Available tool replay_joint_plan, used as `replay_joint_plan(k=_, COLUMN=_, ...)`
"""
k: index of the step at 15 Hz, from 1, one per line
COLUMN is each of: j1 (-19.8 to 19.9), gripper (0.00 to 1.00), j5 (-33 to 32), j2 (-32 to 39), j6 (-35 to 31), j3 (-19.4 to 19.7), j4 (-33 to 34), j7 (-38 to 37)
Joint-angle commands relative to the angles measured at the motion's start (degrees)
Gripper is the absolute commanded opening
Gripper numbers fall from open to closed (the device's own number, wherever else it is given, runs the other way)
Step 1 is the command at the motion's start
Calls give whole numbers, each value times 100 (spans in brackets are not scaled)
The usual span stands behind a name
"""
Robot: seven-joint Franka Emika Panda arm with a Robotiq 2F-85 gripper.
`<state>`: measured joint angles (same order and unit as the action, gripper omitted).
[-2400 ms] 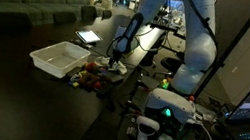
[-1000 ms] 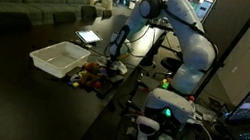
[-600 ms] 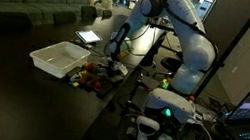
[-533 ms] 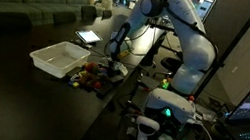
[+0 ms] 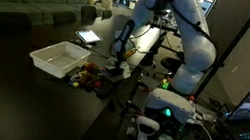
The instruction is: Pick up the towel, sweep the objects on the table to the left and put the towel in the container.
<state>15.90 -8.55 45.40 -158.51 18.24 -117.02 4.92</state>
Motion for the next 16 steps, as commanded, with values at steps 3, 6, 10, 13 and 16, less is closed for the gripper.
replay_joint_plan(k=3, j1=-701, gripper=7, j5=-447, j2=-727, j6=-27, j3=845, j4=-1076, j7=-545)
replay_joint_plan(k=6, j1=-1002, gripper=7, j5=-691, j2=-825, j6=-101, j3=1141, j4=-1509, j7=-818)
replay_joint_plan(k=10, j1=-1162, gripper=7, j5=-727, j2=-759, j6=-94, j3=1099, j4=-1951, j7=-1047)
replay_joint_plan(k=13, j1=-1350, gripper=8, j5=-629, j2=-730, j6=-105, j3=940, j4=-2280, j7=-1226)
replay_joint_plan(k=16, j1=-1468, gripper=7, j5=-466, j2=-882, j6=-35, j3=504, j4=-2556, j7=-1274)
